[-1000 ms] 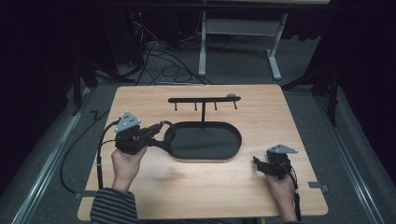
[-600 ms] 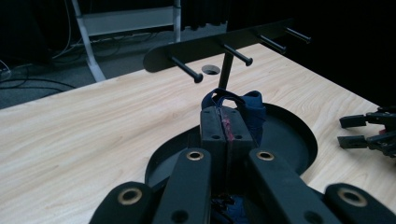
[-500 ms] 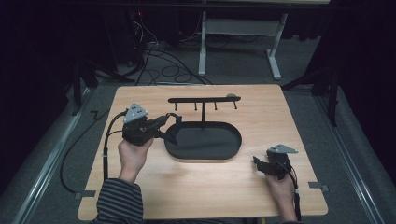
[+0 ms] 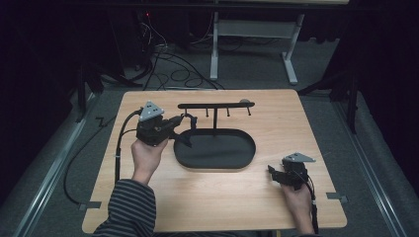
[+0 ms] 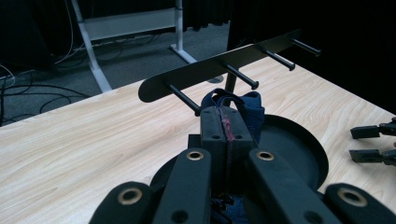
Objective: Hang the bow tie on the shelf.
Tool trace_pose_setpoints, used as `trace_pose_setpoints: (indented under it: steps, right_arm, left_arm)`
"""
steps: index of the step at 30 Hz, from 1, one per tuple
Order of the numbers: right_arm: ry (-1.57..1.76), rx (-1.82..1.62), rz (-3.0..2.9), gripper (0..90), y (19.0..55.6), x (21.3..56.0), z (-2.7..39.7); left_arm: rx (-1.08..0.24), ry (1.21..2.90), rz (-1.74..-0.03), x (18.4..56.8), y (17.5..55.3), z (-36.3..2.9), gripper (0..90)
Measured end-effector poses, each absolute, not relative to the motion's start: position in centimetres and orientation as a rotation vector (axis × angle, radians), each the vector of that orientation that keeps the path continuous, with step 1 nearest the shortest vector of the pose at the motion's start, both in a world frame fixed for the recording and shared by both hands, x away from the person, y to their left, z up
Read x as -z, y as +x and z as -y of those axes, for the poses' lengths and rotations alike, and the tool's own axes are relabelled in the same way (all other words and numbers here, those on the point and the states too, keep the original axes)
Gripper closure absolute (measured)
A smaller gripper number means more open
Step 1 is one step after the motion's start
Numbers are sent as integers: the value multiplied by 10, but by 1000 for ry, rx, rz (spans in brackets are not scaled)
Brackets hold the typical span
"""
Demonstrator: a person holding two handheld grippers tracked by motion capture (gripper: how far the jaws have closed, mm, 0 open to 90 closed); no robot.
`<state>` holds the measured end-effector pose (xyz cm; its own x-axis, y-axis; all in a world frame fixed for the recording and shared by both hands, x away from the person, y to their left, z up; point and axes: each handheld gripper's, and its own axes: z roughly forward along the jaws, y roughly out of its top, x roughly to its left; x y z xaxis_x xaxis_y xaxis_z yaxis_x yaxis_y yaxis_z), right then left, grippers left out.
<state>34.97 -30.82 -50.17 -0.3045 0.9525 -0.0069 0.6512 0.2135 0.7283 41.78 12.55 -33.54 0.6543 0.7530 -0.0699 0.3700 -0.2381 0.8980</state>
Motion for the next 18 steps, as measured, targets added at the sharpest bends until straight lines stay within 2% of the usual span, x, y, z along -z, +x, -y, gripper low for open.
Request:
trace_pose_setpoints:
  steps: [18]
  right_arm:
    - [1485, -877, -2035, 367, 350, 502, 309]
  left_arm:
    - [-502, 1854, -937, 341, 439, -121, 896]
